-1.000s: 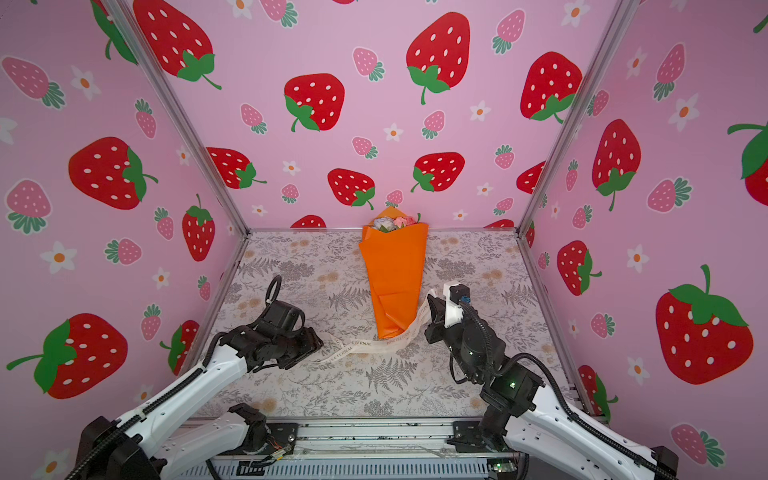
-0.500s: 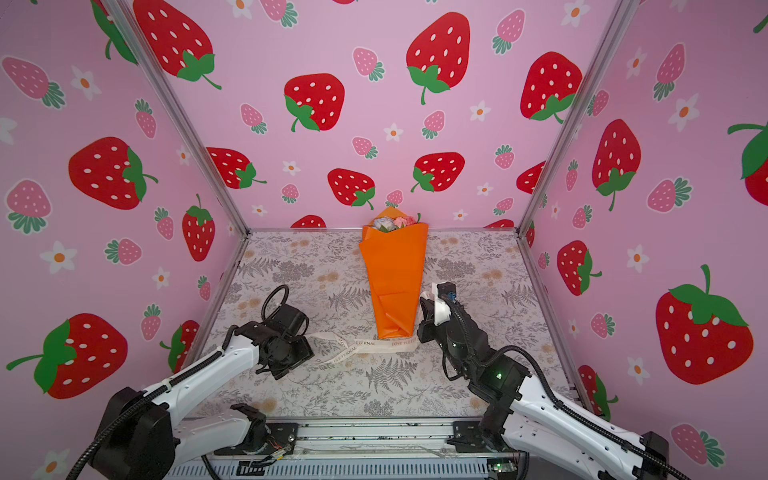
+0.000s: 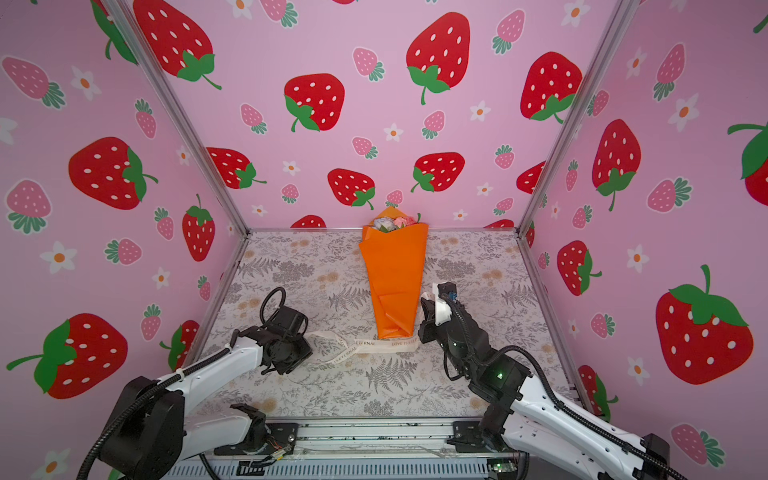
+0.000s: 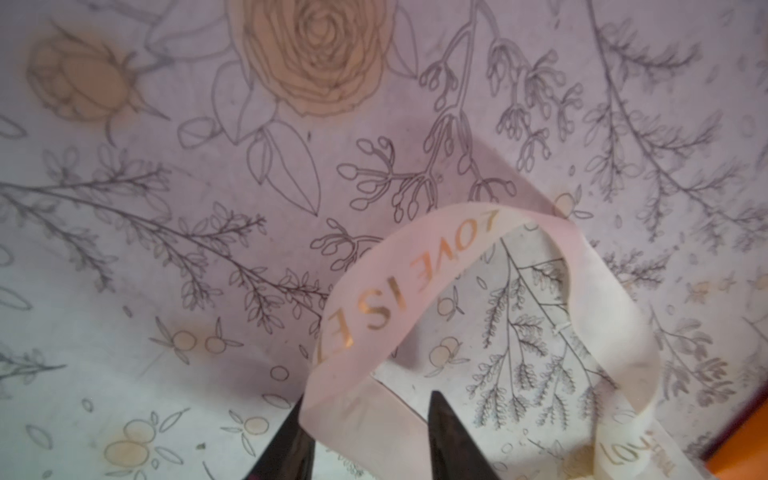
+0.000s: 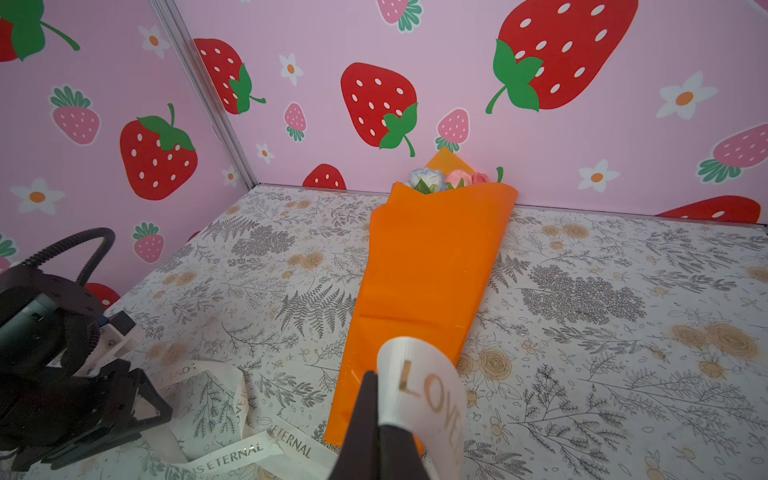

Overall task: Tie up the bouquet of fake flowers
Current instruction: 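Draw both grippers apart toward the robot, stretching the ribbon under the bouquet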

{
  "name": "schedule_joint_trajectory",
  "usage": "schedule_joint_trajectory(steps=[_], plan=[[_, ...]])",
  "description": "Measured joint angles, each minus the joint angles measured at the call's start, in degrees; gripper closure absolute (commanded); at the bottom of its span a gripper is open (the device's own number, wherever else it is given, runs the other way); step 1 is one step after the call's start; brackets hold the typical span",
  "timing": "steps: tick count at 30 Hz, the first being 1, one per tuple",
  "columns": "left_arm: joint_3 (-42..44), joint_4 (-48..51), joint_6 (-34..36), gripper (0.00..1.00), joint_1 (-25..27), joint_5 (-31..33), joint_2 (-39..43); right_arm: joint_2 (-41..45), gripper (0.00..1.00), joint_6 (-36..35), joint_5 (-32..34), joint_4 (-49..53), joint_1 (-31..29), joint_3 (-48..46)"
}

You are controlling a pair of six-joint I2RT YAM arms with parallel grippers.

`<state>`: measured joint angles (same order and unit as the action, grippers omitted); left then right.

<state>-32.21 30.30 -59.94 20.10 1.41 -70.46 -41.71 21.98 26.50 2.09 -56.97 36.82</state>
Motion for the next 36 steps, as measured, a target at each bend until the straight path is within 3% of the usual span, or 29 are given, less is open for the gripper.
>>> schedule_joint_trajectory(steps=[4,11,18,23,28,32,36], plan=[[1.81,-1.09,0.35,1.00,-1.99,-0.09,0.72,0.00,1.00,0.76,0.02,4.13,2.43,2.67],[0.02,4.79,4.85,1.00,-8.87,0.00,9.97,3.89,1.00,1.92,5.35,13.11,9.97,7.67],[-16.04,13.49,13.00,1.00,-13.42,2.73,20.35,13.05,1.00,-3.56,21.16,14.75,11.15,12.37],[-25.38,17.59,18.18,1.00,-13.62,5.11,20.52,17.00,1.00,-7.72,32.57,10.45,11.15,14.45],[-26.99,20.48,22.67,1.00,-13.66,4.76,16.20,16.26,1.00,-8.81,40.52,9.60,11.26,13.75],[-26.75,21.29,24.35,1.00,-13.68,2.47,12.13,11.52,0.97,-4.28,39.23,12.92,11.37,12.70],[-26.43,23.47,24.17,1.00,-13.77,4.13,11.50,2.51,0.81,5.07,25.22,15.61,11.58,9.40]])
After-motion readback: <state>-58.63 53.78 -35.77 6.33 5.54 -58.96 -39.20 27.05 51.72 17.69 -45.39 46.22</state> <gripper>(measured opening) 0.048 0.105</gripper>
